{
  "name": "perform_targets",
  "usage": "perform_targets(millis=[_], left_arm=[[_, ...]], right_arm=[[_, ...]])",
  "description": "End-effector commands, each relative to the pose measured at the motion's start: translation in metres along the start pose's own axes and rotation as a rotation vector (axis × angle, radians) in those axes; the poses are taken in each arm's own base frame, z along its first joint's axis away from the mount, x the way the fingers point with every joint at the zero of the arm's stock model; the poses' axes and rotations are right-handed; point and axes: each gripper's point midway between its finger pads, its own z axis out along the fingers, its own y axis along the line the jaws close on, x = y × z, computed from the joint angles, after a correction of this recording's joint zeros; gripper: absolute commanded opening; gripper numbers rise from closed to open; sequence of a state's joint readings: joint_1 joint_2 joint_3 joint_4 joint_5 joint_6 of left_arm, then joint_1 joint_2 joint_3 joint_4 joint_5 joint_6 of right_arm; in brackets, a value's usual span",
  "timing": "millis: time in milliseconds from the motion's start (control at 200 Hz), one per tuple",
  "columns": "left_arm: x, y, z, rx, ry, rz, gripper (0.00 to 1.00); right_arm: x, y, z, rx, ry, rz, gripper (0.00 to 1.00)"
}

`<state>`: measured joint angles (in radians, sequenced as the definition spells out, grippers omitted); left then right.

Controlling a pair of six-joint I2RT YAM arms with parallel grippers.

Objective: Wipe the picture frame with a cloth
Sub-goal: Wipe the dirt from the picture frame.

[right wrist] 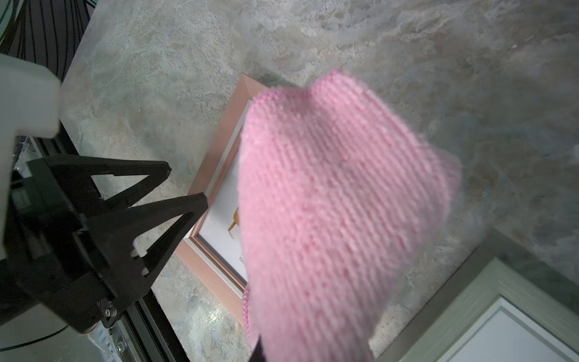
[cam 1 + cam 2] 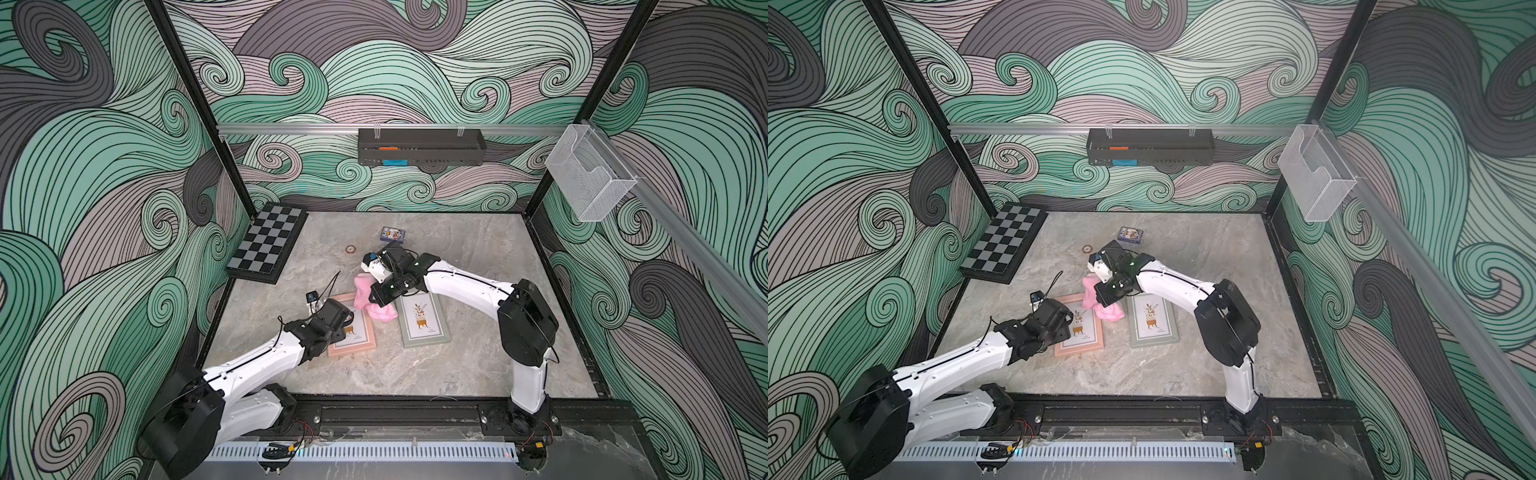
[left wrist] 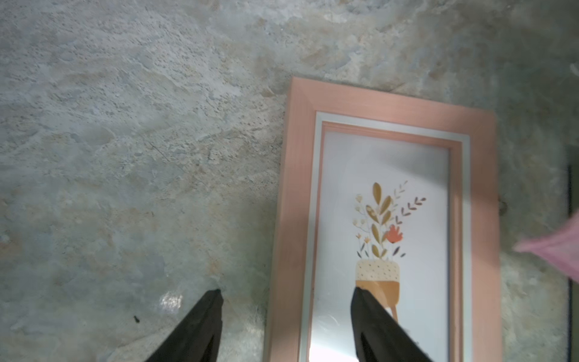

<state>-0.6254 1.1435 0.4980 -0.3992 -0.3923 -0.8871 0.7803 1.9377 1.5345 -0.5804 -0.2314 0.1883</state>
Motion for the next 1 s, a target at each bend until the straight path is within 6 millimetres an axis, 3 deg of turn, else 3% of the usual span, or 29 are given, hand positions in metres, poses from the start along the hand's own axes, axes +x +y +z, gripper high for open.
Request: perform_targets(millis=[0, 275, 445, 585, 786, 996], left_arm=[[-0.012, -0.003, 0.007, 0.016, -0.063, -0.037, 0.65], [-0.003, -0.008, 0.036, 0.019, 0.004, -0.043, 0.62], [0.005, -0.011, 0.036, 0.014, 0.090, -0.008, 0.41], [0.022, -0.007, 0.034, 0.011, 0.175, 0.002, 0.31], [0.054, 0.007, 0.032, 0.001, 0.282, -0.013, 0.17], [0.057, 0.006, 0.022, 0.021, 0.298, -0.022, 0.10]], right_arm=[[-0.010, -0.002, 0.004, 0.013, -0.010, -0.022, 0.00], [-0.027, 0.021, 0.024, -0.009, 0.011, -0.081, 0.00], [-0.036, 0.019, 0.020, 0.022, -0.001, -0.100, 0.00], [-0.037, 0.017, 0.025, 0.038, 0.027, -0.104, 0.00], [-0.044, 0.025, 0.052, -0.029, 0.068, -0.107, 0.00], [-0.054, 0.050, 0.090, -0.059, 0.117, -0.173, 0.01]])
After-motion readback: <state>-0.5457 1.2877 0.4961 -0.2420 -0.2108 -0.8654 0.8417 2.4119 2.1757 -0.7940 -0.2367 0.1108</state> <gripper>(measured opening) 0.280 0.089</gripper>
